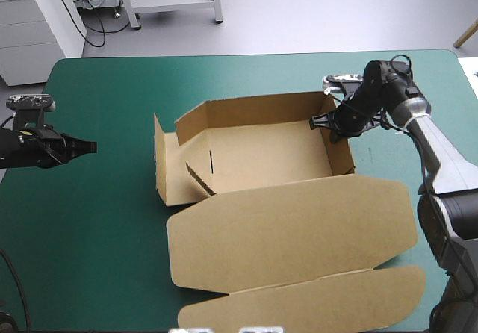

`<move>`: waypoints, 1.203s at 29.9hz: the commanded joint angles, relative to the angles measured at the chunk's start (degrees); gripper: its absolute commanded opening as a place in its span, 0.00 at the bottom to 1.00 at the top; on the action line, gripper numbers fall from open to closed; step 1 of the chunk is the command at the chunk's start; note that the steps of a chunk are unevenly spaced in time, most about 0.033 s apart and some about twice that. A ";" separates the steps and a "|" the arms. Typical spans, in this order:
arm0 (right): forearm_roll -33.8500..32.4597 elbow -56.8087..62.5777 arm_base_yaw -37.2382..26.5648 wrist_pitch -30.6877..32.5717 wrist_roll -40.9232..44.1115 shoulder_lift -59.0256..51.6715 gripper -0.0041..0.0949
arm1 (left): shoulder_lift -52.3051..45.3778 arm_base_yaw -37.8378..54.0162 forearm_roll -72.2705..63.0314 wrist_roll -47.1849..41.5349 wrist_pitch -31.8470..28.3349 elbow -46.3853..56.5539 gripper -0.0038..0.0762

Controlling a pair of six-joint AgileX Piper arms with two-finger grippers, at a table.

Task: Fold the box

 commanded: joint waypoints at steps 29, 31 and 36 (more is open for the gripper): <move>6.31 -2.94 -12.13 -0.42 -3.74 -24.80 0.02 | -1.31 -0.01 -10.42 4.57 -1.84 -1.87 0.58; 6.31 -2.94 -12.13 -0.42 -3.89 -24.80 0.02 | -1.31 -0.01 -13.09 4.57 -2.08 -1.87 0.76; 8.72 -2.94 -12.13 -0.42 -4.73 -24.80 0.02 | -1.31 -0.01 -20.14 4.17 -1.81 -1.87 0.85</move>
